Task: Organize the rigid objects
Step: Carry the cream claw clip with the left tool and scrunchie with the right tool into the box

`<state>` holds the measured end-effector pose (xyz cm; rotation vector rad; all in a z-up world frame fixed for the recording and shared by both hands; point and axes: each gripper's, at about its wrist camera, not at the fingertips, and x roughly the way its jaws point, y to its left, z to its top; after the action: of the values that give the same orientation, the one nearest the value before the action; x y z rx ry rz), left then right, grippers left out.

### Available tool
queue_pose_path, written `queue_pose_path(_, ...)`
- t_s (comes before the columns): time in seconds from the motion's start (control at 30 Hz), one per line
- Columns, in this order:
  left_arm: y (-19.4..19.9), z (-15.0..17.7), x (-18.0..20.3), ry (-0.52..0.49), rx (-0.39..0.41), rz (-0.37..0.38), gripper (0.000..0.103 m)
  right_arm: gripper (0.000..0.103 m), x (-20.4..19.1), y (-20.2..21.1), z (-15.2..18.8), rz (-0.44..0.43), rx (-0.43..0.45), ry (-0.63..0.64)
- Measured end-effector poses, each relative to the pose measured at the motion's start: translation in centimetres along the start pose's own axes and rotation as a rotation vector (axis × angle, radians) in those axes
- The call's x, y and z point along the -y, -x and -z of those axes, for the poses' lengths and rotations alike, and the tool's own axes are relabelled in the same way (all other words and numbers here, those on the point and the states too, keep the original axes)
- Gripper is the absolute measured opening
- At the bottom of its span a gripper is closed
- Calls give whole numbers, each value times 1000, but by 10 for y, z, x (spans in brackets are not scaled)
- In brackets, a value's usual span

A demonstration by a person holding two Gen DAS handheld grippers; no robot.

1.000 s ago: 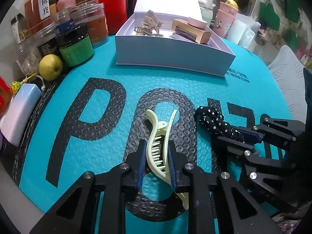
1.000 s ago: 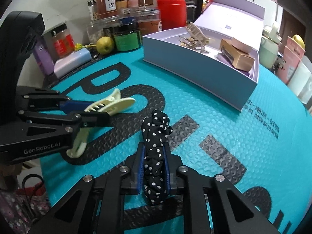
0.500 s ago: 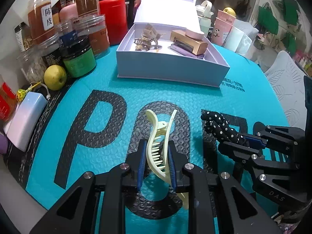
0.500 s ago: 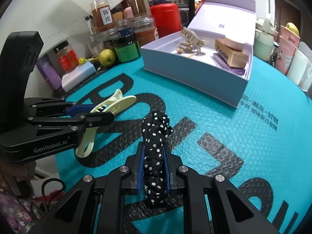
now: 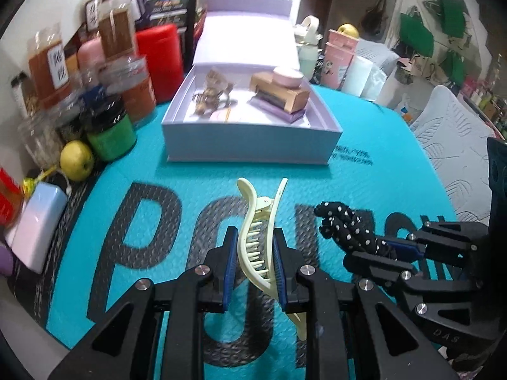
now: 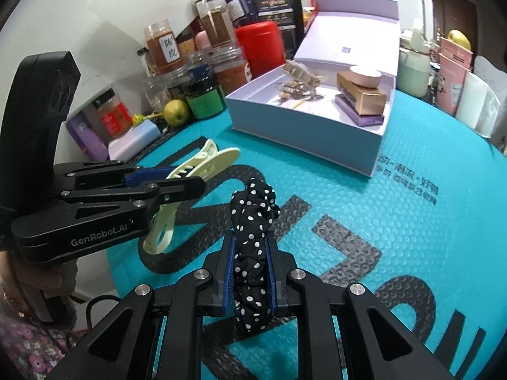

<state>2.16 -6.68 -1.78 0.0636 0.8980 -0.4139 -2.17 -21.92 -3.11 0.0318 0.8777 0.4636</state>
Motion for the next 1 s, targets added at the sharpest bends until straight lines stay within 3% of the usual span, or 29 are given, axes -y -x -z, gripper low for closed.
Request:
queue_pose_path(0.43,4,-20,18,-83,19,34,21,17,10,21,-2,12,34,-60)
queue_pose_path(1.0,-7,-50,34,-127,32,76,21,17,25,25,-29,29,24,-23)
